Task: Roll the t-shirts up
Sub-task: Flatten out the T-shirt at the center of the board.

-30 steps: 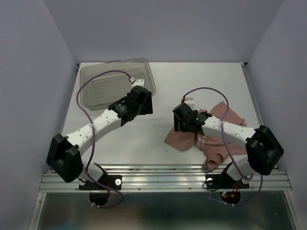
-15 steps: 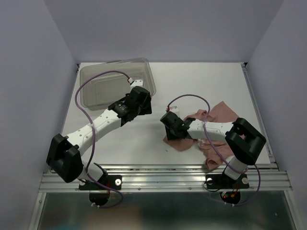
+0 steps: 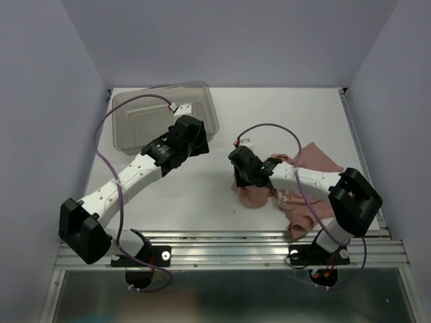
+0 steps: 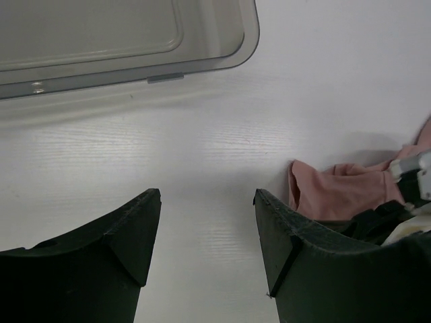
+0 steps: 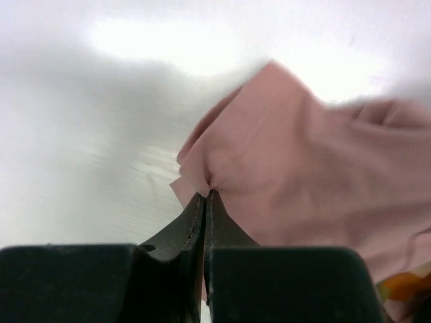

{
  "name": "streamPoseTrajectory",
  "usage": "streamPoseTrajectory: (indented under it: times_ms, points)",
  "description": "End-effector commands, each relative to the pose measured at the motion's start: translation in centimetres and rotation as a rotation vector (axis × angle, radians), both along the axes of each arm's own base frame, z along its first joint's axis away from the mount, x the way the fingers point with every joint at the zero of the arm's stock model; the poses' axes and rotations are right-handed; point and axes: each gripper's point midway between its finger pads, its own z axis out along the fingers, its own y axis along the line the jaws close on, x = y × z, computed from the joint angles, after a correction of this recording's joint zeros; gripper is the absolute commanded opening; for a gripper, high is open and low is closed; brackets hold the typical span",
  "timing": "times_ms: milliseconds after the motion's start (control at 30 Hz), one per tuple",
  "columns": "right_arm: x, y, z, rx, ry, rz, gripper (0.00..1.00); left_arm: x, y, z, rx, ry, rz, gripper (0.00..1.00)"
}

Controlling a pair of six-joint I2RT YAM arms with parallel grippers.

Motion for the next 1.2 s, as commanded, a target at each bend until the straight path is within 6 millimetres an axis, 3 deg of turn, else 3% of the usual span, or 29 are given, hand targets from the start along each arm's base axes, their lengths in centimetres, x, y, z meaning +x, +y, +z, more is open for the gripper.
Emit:
streamPoseTrajectory:
  times_ms: [0,33,100,167,200,233,267,333,367,433,533,600,633,733,767,800,867,967,1033,1100,1133,1167]
  points:
    - [6.4,1.4,10.3,0.196,-0.205,-0.044,0.01,0.1,0.3,5.3,-0.111,-0.109,0.029,0.69]
    - [9.0,0.9,12.4,0.228,-0.241,-0.065,0.01,0.1,0.1,5.7,-0.133,-0.123,0.014,0.69]
    - [11.6,0.7,14.8,0.271,-0.275,-0.082,0.01,0.0,-0.3,5.8,-0.146,-0.131,-0.011,0.69]
    - [14.3,1.3,19.9,0.346,-0.359,-0.073,0.01,-0.2,-0.9,5.3,-0.155,-0.127,-0.046,0.69]
    - [15.9,0.7,21.2,0.358,-0.384,-0.090,0.01,-0.2,-1.1,5.0,-0.151,-0.122,-0.059,0.69]
    - [17.1,1.0,25.6,0.414,-0.460,-0.079,0.01,-0.3,-1.6,4.7,-0.160,-0.115,-0.088,0.70]
    - [17.8,0.8,27.5,0.431,-0.498,-0.077,0.01,-0.3,-2.0,4.2,-0.160,-0.102,-0.103,0.69]
    - [19.0,-0.6,31.7,0.473,-0.572,-0.093,0.01,-0.5,-2.8,4.0,-0.177,-0.089,-0.138,0.69]
    - [19.2,-1.3,35.3,0.509,-0.637,-0.096,0.01,-0.3,-3.2,4.2,-0.193,-0.096,-0.151,0.70]
    - [19.1,-3.7,38.9,0.525,-0.712,-0.129,0.01,-0.3,-4.2,4.3,-0.224,-0.099,-0.188,0.70]
    - [17.5,-7.3,42.1,0.513,-0.798,-0.191,0.01,-0.2,-5.4,4.5,-0.258,-0.105,-0.234,0.73]
    - [17.1,-10.5,41.5,0.469,-0.813,-0.265,0.01,-0.1,-6.3,4.3,-0.266,-0.101,-0.272,0.74]
    - [15.8,-13.3,43.0,0.456,-0.864,-0.329,0.01,-0.3,-7.5,4.0,-0.292,-0.092,-0.330,0.78]
    - [14.1,-16.3,41.4,0.379,-0.869,-0.401,0.01,0.1,-9.4,3.1,-0.336,-0.070,-0.378,0.84]
    - [12.1,-17.8,42.6,0.379,-0.909,-0.420,0.01,0.3,-9.8,3.0,-0.357,-0.059,-0.372,0.85]
    - [11.5,-18.3,40.7,0.348,-0.878,-0.436,0.01,0.6,-10.4,3.7,-0.379,-0.066,-0.380,0.85]
    - [9.0,-19.8,40.8,0.341,-0.897,-0.471,0.01,1.7,-11.4,3.3,-0.400,-0.049,-0.371,0.85]
    - [7.3,-21.0,38.2,0.305,-0.840,-0.519,0.01,3.1,-13.3,4.5,-0.467,-0.051,-0.383,0.86]
    - [5.7,-21.7,37.4,0.291,-0.819,-0.536,0.01,3.8,-14.4,5.7,-0.507,-0.066,-0.405,0.85]
    - [4.6,-22.5,36.7,0.281,-0.808,-0.564,0.01,4.2,-16.0,5.3,-0.542,-0.042,-0.450,0.85]
    - [4.0,-22.9,36.2,0.264,-0.793,-0.578,0.01,4.6,-16.8,6.6,-0.574,-0.062,-0.477,0.85]
    - [3.7,-23.4,35.8,0.250,-0.788,-0.602,0.01,5.0,-17.7,5.4,-0.579,-0.029,-0.493,0.85]
